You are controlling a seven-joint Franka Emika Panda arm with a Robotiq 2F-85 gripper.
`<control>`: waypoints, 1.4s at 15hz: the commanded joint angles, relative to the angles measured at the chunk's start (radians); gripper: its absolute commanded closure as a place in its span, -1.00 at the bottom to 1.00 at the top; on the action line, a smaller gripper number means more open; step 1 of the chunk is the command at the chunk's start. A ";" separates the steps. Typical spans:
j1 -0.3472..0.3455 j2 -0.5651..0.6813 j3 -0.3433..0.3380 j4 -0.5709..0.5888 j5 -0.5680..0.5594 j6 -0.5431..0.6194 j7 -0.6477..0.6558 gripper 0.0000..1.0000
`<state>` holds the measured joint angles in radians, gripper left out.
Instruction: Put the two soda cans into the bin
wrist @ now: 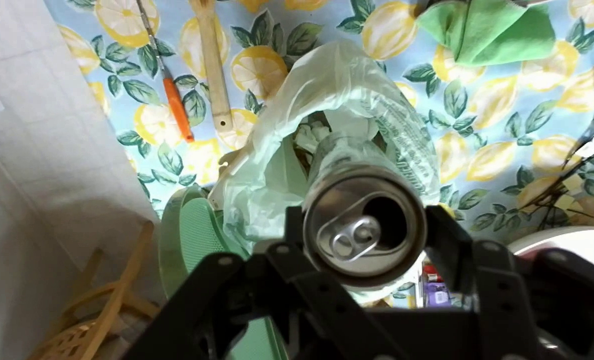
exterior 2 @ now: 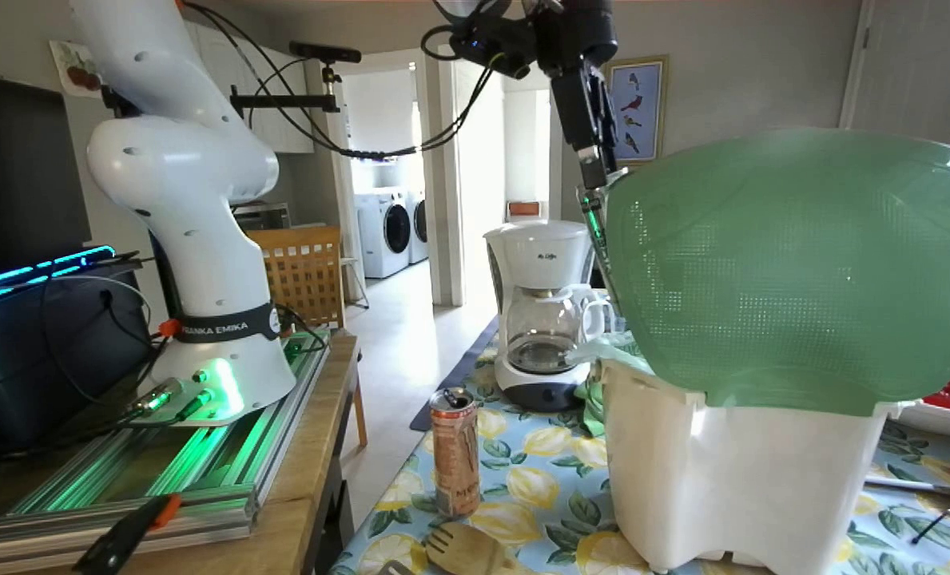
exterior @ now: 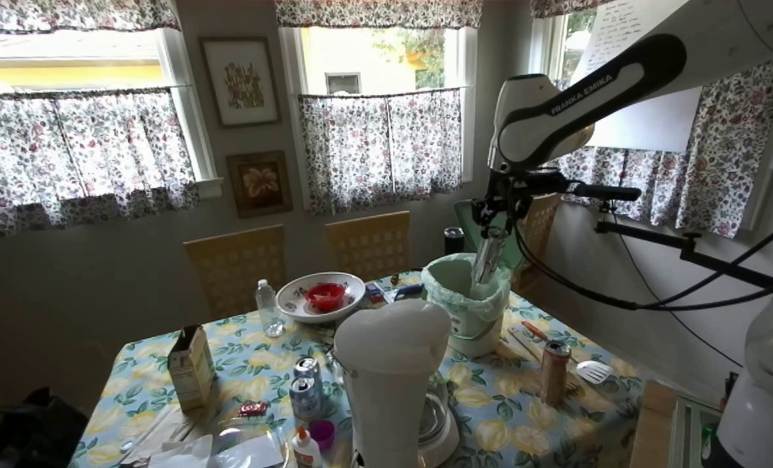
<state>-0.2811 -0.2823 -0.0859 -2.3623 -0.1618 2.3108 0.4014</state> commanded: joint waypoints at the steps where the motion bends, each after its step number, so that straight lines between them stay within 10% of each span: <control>1: -0.014 0.102 -0.007 0.026 -0.055 0.072 0.056 0.27; 21: 0.082 0.372 -0.070 0.097 -0.089 0.244 0.111 0.27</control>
<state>-0.2287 0.0477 -0.1315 -2.2921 -0.2246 2.5383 0.4791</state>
